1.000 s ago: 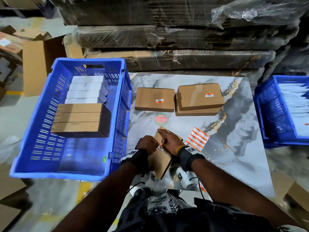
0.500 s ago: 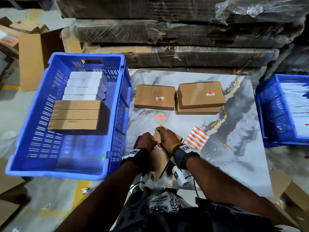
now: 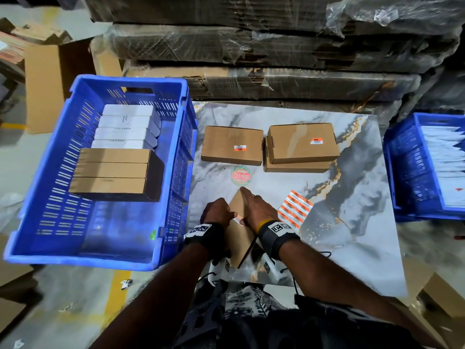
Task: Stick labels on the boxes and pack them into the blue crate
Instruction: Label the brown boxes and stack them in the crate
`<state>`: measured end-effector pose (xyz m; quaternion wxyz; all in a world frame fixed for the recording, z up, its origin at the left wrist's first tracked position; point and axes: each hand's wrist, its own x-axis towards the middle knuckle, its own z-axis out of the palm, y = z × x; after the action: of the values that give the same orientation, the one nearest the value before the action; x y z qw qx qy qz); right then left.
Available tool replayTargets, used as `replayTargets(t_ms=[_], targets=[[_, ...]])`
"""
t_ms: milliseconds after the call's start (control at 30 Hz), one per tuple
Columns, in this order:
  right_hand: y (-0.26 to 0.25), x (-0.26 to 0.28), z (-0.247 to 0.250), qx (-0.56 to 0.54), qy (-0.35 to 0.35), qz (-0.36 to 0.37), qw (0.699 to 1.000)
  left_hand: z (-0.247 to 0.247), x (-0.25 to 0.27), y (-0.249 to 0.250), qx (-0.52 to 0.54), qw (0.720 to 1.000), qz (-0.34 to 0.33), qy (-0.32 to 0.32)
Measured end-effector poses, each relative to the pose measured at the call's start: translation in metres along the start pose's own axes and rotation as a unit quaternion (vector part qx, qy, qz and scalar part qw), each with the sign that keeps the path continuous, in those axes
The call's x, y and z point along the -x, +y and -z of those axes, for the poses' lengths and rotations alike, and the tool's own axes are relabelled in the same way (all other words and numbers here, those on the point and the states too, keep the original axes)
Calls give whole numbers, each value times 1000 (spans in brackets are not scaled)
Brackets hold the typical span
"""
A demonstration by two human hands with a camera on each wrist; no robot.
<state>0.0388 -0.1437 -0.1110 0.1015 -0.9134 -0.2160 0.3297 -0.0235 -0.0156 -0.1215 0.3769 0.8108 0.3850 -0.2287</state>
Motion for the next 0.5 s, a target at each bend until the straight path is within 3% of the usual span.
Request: replayTargets(t_ms=[167, 300, 400, 500], targets=[[4, 8, 6, 13, -27, -6, 1000, 1, 2, -1, 4, 1000, -8, 0], [6, 15, 5, -45, -27, -27, 998, -1, 6, 0, -5, 1000, -22, 5], [15, 25, 0, -128, 42, -89, 987, 2, 13, -1, 25, 999, -30, 38], [28, 36, -8, -205, 81, -151, 964, 4, 21, -2, -11, 995, -34, 94]])
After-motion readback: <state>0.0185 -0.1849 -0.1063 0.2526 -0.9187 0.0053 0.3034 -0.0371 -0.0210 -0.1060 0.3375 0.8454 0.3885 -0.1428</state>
